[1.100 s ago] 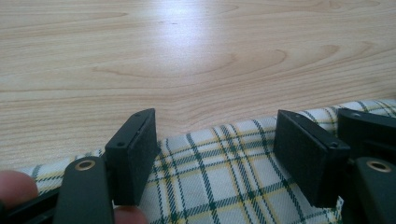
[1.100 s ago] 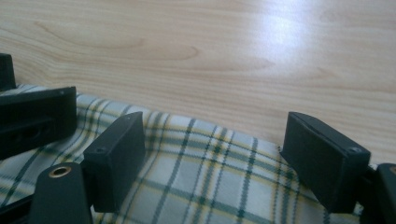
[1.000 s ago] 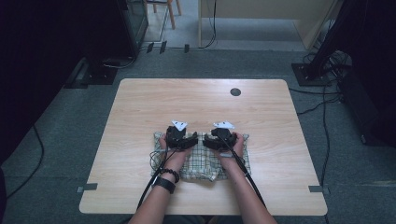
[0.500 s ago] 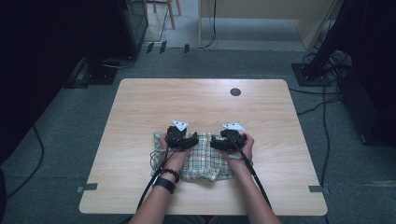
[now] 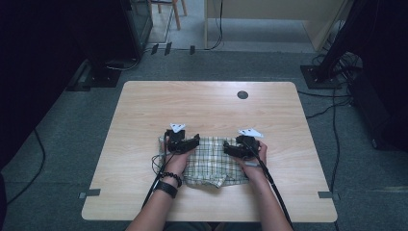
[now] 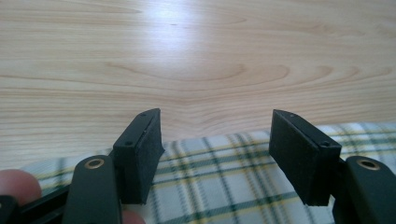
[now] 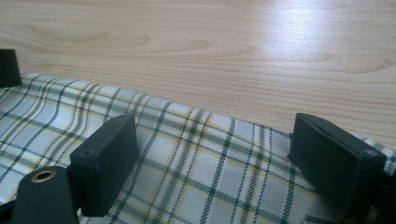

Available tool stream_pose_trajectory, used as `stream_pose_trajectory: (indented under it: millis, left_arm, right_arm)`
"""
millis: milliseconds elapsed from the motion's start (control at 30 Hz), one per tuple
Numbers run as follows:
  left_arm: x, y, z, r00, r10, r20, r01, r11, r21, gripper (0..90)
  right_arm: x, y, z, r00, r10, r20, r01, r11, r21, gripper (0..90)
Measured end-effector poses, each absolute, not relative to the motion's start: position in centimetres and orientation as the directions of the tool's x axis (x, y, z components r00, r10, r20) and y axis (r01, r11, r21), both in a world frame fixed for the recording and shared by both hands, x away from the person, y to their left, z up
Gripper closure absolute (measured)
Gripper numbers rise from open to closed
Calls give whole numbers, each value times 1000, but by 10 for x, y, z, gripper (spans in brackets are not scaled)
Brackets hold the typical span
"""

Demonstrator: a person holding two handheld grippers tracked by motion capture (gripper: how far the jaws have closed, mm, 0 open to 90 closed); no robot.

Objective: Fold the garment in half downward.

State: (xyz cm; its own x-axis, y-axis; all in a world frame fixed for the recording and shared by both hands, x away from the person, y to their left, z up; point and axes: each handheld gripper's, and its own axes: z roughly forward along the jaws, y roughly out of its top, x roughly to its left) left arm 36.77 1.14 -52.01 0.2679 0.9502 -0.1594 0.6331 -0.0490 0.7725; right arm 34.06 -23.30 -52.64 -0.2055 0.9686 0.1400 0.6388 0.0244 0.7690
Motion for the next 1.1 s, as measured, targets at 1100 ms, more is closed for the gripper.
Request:
stream_pose_trajectory:
  millis: [1100]
  left_arm:
    - [358,50,-522,264,965,1,618,-170,768,215]
  right_arm:
    - [343,-232,-527,-217,969,116,634,50,772,146]
